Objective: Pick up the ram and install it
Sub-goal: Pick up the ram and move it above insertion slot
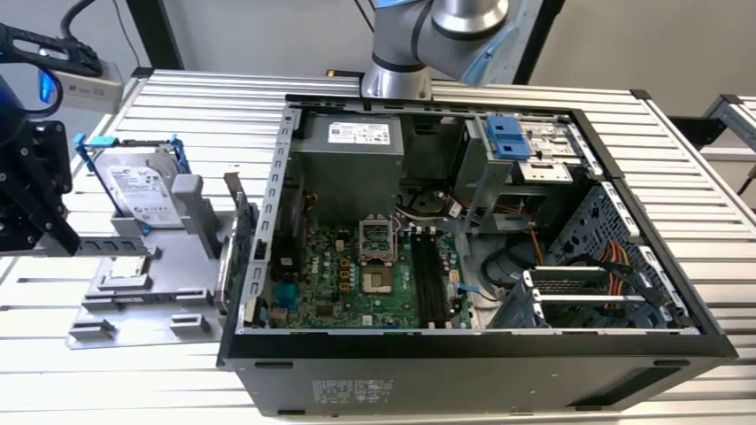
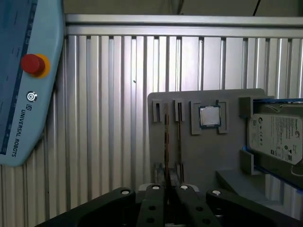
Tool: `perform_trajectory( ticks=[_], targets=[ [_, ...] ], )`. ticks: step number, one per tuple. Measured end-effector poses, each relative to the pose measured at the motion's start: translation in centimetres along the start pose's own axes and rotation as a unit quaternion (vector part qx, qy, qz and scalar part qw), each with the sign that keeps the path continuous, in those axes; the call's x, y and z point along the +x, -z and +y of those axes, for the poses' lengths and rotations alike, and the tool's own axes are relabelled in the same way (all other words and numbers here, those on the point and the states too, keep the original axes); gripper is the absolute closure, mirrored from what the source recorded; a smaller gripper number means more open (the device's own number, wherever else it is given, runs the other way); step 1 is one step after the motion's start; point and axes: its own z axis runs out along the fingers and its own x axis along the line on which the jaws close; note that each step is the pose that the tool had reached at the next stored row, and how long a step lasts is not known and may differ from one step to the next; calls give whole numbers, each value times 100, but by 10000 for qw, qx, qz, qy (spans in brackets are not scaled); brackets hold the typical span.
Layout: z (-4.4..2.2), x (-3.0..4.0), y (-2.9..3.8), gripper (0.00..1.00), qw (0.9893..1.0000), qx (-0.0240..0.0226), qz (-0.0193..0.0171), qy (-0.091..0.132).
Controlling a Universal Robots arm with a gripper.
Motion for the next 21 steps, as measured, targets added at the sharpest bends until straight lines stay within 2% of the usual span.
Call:
perform_trajectory(
  ticks=[9,21],
  targets=[
    [0,-141,91,100,10000,0,1,1],
    [2,-421,152,100,10000,0,1,55]
  ],
)
